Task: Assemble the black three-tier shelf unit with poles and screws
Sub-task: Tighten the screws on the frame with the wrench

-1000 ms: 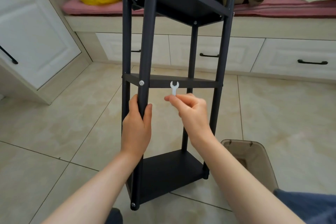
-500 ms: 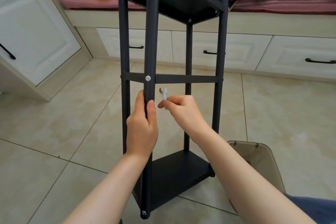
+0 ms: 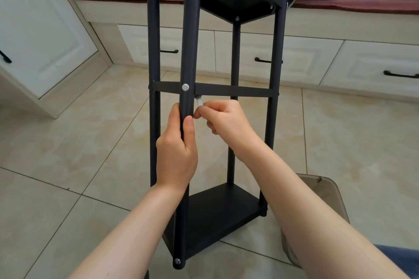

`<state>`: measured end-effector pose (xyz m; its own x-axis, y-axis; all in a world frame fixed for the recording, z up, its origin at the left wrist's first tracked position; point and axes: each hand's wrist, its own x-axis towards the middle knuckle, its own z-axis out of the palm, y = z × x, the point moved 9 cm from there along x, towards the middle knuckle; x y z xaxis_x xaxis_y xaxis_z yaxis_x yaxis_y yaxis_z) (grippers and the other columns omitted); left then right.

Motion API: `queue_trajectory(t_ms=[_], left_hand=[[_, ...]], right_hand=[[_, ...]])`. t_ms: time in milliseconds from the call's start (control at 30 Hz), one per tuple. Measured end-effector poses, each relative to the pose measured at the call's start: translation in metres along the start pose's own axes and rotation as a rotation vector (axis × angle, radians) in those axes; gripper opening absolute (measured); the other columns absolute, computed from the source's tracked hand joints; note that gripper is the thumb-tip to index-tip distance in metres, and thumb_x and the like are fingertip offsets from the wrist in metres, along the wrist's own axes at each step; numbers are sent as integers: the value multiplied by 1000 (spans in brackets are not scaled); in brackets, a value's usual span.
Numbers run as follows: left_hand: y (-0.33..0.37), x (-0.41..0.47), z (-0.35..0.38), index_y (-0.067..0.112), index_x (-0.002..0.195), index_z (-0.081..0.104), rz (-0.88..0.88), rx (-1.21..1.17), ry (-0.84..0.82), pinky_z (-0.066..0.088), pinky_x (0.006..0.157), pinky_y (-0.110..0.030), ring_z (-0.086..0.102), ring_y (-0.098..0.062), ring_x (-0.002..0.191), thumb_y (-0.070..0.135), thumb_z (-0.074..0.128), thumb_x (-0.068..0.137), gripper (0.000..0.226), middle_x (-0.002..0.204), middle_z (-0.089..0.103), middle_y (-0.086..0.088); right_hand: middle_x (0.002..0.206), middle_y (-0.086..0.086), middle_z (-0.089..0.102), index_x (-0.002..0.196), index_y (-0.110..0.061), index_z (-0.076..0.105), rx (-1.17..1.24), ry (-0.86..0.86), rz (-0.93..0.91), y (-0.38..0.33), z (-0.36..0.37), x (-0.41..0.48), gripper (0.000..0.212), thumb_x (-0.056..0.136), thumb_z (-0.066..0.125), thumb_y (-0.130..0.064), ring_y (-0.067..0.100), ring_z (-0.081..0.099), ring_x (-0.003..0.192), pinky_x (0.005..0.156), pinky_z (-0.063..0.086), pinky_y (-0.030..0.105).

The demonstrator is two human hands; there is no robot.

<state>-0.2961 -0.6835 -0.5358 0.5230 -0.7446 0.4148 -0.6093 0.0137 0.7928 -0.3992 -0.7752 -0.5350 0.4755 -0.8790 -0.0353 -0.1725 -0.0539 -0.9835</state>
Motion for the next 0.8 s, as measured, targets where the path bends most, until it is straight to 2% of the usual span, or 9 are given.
queue_trajectory(t_ms=[133,267,400,467,533,567,667,733,800], left_hand=[[4,0,3,7,143,50,-8,-5,-12,61,64,-43,54,-9,65,65,20,98,80,81,53,7],[4,0,4,8,143,50,-7,-12,-14,59,62,-42,55,-9,61,60,23,101,72,77,51,10],[7,0,5,6,143,50,21,-10,-16,60,62,-42,56,-10,62,61,25,102,72,80,53,5],[7,1,6,8,142,51,28,-16,-7,58,60,-37,56,-9,62,56,28,102,67,79,53,7],[7,1,6,10,142,52,37,-23,2,56,59,-31,56,-7,61,54,27,101,65,77,52,12],[7,1,6,11,143,52,46,-23,6,55,59,-28,56,-6,61,54,27,101,65,77,52,15],[9,1,5,13,144,51,69,-23,19,51,56,-21,58,-5,61,51,28,103,60,76,51,21],[9,2,5,12,144,51,84,-23,25,46,56,-13,59,-3,63,49,29,104,59,75,52,21],[10,2,4,10,143,52,97,-23,30,44,56,-9,58,-1,63,47,30,104,59,75,51,22]], right_hand=[[48,-28,53,78,-13,73,5,12,-23,-4,-3,3,24,96,57,-17,-13,51,53,64,36,19],[47,-26,52,80,-10,74,-14,50,-56,-4,-9,3,24,96,57,-17,-10,50,52,63,37,19],[48,-28,53,80,-12,74,-14,52,-61,-1,-9,1,23,96,58,-16,-12,52,54,63,37,18],[50,-27,54,79,-14,75,-28,71,-65,-2,-9,2,23,95,58,-17,-9,53,55,63,39,21],[53,-19,57,80,-17,76,-36,103,-90,-4,-10,3,23,96,59,-19,-3,52,57,59,44,32],[55,-12,57,80,-18,76,-37,117,-110,-6,-10,3,23,96,60,-19,2,51,57,59,46,37],[60,11,57,68,-13,73,-35,139,-154,-9,-8,3,30,96,62,-20,20,49,59,59,47,39],[62,12,60,70,-7,73,-32,145,-149,-8,-7,6,31,95,64,-22,19,54,60,63,51,38],[65,5,67,77,-8,77,-25,143,-139,-6,-6,9,26,95,66,-23,12,62,64,71,58,39]])
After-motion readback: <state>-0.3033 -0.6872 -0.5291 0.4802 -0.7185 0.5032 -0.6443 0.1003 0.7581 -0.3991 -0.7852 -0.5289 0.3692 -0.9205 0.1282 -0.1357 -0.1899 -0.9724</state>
